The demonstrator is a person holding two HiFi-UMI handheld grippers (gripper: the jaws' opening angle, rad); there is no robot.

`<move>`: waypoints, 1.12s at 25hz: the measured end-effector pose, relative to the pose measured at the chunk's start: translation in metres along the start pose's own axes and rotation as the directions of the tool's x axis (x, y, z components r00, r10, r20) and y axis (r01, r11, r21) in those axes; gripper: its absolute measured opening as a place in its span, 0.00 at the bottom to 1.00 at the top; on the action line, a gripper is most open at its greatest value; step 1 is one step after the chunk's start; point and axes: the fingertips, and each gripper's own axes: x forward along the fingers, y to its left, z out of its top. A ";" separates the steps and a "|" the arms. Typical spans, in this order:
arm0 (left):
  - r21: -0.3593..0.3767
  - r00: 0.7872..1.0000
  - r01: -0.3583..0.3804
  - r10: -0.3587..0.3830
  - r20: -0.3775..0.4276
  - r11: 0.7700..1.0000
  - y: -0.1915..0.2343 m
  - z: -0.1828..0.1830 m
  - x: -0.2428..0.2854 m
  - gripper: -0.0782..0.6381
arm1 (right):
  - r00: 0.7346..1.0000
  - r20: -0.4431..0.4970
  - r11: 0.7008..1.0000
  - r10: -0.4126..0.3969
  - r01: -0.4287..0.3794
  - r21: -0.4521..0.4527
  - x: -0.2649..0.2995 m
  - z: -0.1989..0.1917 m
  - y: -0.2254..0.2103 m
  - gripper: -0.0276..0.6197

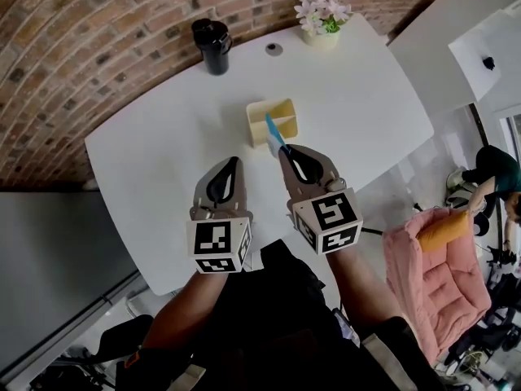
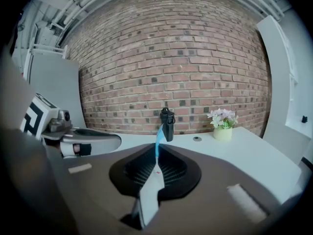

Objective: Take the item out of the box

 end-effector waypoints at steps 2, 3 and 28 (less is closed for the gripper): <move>0.010 1.000 0.020 -0.020 0.012 1.000 -0.003 0.003 -0.009 0.12 | 1.000 0.010 1.000 -0.021 0.021 0.009 -0.009 0.000 0.007 0.06; 0.018 0.999 0.029 -0.030 0.017 0.999 -0.005 0.005 -0.014 0.12 | 0.999 0.014 0.999 -0.032 0.032 0.013 -0.014 0.000 0.010 0.06; 0.086 0.965 0.215 -0.225 0.132 0.973 -0.034 0.018 -0.165 0.12 | 0.946 0.120 0.952 -0.300 0.288 0.108 -0.152 -0.016 0.116 0.06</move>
